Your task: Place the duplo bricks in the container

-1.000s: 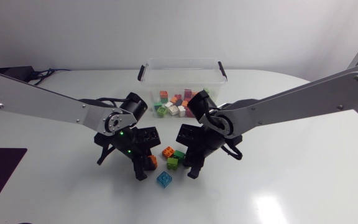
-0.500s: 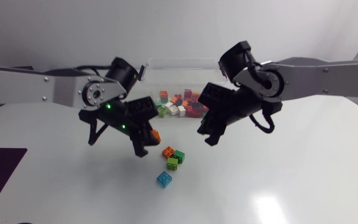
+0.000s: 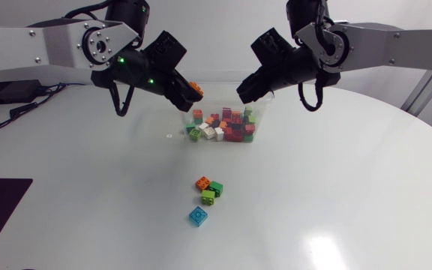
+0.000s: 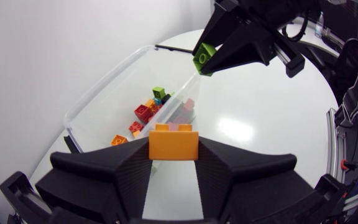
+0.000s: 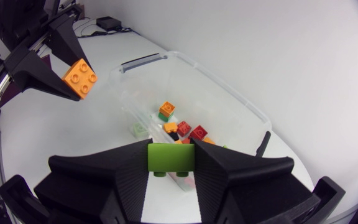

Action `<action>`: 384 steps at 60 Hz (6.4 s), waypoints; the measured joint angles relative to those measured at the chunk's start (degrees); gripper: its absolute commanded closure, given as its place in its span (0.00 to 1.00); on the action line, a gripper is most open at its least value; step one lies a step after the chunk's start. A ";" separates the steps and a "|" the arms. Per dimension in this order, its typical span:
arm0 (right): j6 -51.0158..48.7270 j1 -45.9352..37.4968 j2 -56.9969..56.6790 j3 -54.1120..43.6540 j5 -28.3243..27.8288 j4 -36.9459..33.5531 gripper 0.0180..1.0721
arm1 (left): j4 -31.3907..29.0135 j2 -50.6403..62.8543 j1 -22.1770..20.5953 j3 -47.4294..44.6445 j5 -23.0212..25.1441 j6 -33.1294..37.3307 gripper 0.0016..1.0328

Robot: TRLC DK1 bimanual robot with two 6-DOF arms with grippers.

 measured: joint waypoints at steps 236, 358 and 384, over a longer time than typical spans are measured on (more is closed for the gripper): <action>-6.80 14.53 11.54 -23.02 0.46 11.87 0.80 | -9.11 -2.47 -6.71 -27.08 -12.57 -11.61 0.62; 0.87 -3.17 -0.20 -0.83 -0.28 9.70 0.09 | 8.57 -2.95 7.48 -3.15 -1.70 -9.31 0.07; -12.35 8.46 -14.34 -25.88 -8.83 2.71 0.09 | 3.13 -11.63 7.06 -24.92 5.51 16.44 0.07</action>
